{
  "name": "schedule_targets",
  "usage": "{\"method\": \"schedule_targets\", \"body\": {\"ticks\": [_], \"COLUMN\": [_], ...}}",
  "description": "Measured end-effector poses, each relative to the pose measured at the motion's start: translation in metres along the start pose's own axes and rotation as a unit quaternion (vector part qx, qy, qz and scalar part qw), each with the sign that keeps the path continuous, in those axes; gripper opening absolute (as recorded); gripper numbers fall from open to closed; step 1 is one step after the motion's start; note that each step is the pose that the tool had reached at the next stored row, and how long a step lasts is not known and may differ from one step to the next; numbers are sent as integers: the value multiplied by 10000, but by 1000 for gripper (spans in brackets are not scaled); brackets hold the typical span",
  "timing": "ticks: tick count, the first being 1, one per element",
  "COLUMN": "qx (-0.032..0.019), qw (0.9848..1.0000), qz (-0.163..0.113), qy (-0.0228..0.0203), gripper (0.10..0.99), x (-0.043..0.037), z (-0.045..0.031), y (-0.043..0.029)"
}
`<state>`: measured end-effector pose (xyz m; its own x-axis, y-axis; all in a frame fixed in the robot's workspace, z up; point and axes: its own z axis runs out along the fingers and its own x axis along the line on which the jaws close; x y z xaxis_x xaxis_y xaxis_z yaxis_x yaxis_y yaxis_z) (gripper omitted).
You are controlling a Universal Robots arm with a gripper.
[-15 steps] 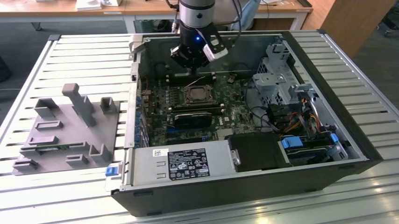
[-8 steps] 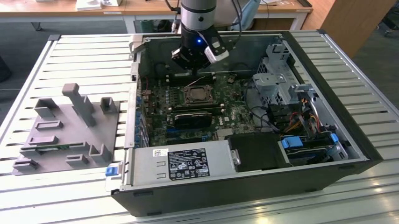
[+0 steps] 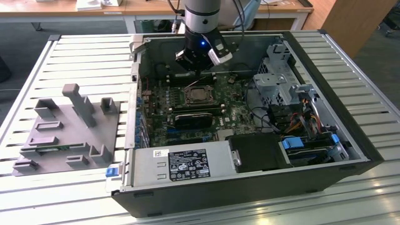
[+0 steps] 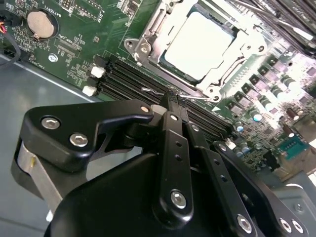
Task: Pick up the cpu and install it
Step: 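Install the first cpu locking lever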
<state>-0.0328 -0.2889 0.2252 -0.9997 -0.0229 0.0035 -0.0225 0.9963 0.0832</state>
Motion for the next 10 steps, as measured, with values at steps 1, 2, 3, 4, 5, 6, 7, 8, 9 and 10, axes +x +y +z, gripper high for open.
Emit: {"method": "schedule_targets", "body": {"ticks": [1, 2, 3, 4, 5, 6, 7, 8, 9, 10], "qx": [0, 0, 0, -1, -1, 0, 0, 0, 0, 0], "qw": [10000, 10000, 10000, 10000, 10000, 10000, 10000, 10000, 10000, 10000], "qz": [0, 0, 0, 0, 0, 1, 1, 1, 1, 1], "qy": [0, 0, 0, 0, 0, 0, 0, 0, 0, 1], "gripper": [106, 106, 106, 106, 106, 106, 106, 106, 106, 106], "x": [-7, -13, -18, -23, -27, -32, -37, -43, -48, -56], "z": [10, 19, 27, 36, 44, 53, 61, 69, 76, 83], "y": [2, 4, 5, 5, 6, 6, 6, 6, 6, 6]}}
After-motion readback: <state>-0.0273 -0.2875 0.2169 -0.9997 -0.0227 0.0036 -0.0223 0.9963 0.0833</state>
